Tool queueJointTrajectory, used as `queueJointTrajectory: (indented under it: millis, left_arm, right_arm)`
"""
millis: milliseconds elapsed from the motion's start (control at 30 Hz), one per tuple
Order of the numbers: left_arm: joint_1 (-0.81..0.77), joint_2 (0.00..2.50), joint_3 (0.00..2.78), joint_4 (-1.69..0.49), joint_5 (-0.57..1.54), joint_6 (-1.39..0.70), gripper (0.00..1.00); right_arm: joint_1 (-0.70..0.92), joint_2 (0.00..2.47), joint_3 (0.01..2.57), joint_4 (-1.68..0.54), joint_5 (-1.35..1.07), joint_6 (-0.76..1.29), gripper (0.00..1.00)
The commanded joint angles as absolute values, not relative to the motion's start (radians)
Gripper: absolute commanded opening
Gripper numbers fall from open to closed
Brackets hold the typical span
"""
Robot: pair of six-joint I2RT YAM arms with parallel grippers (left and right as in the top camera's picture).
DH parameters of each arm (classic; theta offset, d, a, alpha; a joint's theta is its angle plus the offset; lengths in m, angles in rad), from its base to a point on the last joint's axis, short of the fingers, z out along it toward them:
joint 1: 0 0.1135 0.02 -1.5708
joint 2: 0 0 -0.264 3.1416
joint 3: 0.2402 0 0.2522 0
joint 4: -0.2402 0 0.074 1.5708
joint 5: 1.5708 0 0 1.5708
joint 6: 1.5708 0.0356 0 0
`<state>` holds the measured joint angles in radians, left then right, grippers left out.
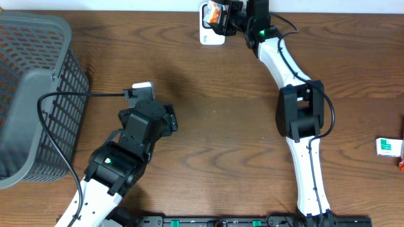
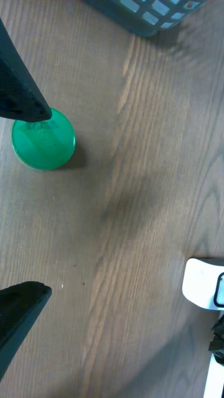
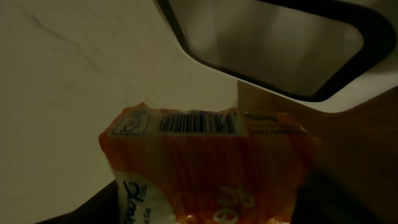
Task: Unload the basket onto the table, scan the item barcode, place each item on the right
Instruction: 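Hold the tissue pack barcode against the scanner window, then carry the orange tissue pack right and drop it at the table's right edge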
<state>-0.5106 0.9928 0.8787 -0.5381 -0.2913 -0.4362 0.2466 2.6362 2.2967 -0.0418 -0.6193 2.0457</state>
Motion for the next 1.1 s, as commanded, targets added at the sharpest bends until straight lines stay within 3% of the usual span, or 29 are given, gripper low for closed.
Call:
queueJointTrajectory:
  millis: [0,333,400,533,633,767,1067]
  left_arm:
    - [-0.506,0.993,0.877,-0.538,-0.305,-0.419,0.83]
    - [-0.506,0.993,0.877,-0.538,-0.305,-0.419,0.83]
    - [-0.506,0.993,0.877,-0.538,-0.305,-0.419,0.83]
    - [-0.506,0.993,0.877,-0.538,-0.305,-0.419,0.83]
    - [-0.506,0.993,0.877,-0.538,-0.305,-0.419,0.83]
    - [-0.506,0.993,0.877,-0.538,-0.305,-0.419,0.83]
    - [-0.506,0.993,0.877,-0.538,-0.305,-0.419,0.83]
  right_arm:
    - [0.256,2.662,2.323,-0.044,-0.603,2.051,0.57]
    - [0.252,2.686,2.323,0.059,-0.695,2.051,0.54]
    - [0.249,2.686,2.323,0.134,-0.743,2.051,0.41]
    - [0.249,2.679,2.325,0.202,-0.843,1.988,0.25]
    - [0.251,2.67,2.327,0.202,-0.918,1.914,0.21]
    - [0.258,2.656,2.327,0.201,-1.041,1.798,0.05]
    - [0.335,2.504,2.327,0.099,-1.075,1.523,0.05]
